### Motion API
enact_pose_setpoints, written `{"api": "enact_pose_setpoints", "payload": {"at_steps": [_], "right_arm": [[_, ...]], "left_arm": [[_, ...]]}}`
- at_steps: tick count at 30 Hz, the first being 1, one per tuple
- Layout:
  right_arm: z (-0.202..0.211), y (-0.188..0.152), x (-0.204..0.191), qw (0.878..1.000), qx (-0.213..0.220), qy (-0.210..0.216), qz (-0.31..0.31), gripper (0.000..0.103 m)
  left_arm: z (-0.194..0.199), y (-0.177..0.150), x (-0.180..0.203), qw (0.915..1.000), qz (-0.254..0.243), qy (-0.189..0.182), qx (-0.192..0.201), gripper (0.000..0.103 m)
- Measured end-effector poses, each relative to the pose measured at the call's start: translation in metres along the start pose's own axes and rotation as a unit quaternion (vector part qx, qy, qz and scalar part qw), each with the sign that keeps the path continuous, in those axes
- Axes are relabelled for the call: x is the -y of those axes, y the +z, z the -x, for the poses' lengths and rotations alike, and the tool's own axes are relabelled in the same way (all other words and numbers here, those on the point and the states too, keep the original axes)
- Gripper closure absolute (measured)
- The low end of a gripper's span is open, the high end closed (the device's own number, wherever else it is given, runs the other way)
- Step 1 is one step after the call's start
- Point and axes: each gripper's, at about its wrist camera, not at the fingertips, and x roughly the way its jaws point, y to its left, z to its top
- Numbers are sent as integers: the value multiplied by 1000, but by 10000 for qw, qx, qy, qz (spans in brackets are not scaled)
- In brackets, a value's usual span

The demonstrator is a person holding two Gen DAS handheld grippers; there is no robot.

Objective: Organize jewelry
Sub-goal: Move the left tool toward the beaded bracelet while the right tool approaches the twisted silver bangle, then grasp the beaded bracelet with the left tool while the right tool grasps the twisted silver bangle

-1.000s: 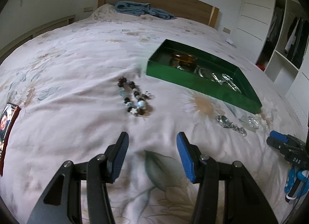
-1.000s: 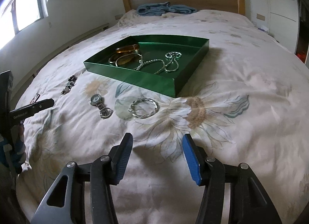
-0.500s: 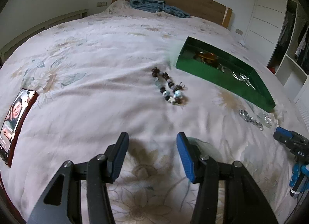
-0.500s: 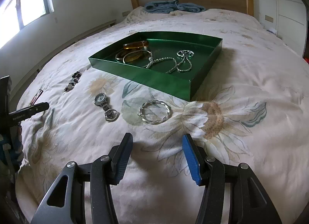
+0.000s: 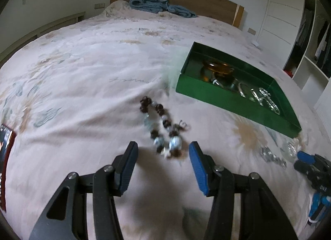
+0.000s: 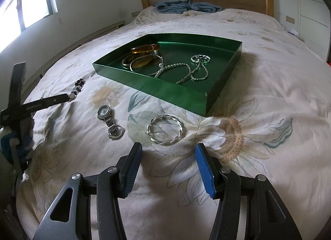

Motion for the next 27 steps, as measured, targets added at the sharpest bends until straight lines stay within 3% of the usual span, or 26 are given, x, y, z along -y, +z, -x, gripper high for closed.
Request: {"api": "enact_pose_setpoints", "payload": {"at_steps": [13, 18, 23, 27], "right_arm": [[-13, 12, -2, 9999, -47, 59, 112, 49], [-21, 17, -5, 9998, -106, 61, 128, 50], [-28, 22, -9, 9998, -133, 115, 136, 53], [-29, 22, -16, 9993, -159, 248, 214, 57]], "left_arm": [[-29, 14, 0, 9996, 169, 6, -204, 55], [-32, 14, 4, 9996, 107, -64, -264, 75], [-32, 13, 9, 9995, 34, -107, -280, 82], [-30, 11, 9, 9996, 24, -140, -251, 83]]}}
